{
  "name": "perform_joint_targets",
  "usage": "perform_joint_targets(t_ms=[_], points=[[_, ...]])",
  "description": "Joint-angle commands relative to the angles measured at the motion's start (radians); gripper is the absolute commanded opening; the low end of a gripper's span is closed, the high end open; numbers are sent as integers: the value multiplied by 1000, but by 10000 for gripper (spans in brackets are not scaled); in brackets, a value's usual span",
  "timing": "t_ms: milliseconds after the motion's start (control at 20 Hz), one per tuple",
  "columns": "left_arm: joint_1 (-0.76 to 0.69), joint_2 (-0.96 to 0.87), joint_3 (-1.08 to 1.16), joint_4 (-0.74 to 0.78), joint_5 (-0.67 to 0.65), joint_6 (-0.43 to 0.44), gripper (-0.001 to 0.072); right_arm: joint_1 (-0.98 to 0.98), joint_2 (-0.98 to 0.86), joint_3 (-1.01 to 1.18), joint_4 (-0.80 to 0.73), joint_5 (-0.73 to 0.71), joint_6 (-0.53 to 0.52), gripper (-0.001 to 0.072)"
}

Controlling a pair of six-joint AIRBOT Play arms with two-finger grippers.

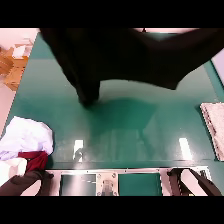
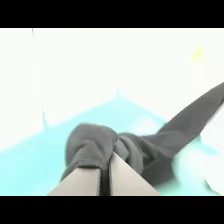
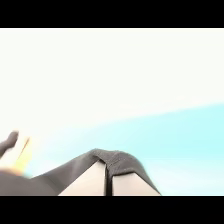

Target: Fold the shirts.

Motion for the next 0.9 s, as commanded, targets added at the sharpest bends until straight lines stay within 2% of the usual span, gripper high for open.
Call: perform_joint_targets(t_ms=[0, 100, 300, 500, 600, 750, 850], points=[[1, 80, 241, 157, 46, -51, 27, -69, 145, 217, -54, -224, 3, 18], [1, 130, 237, 225, 62, -85, 27, -97, 209, 227, -120, -303, 3, 18], [1, 146, 229, 381, -40, -204, 28, -98, 225, 194, -191, -275, 33, 18], [1, 146, 32, 440, -94, -219, 28, -96, 209, -34, -149, -209, 29, 18], [1, 122, -132, 437, -94, -228, 28, -72, 190, -208, -114, -194, -8, 18], [1, 23, -402, 425, -20, -235, 28, 45, 95, -472, -113, -224, -74, 18], [1, -97, -560, 402, 96, -211, 28, 129, -27, -618, -113, -312, -114, 18]])
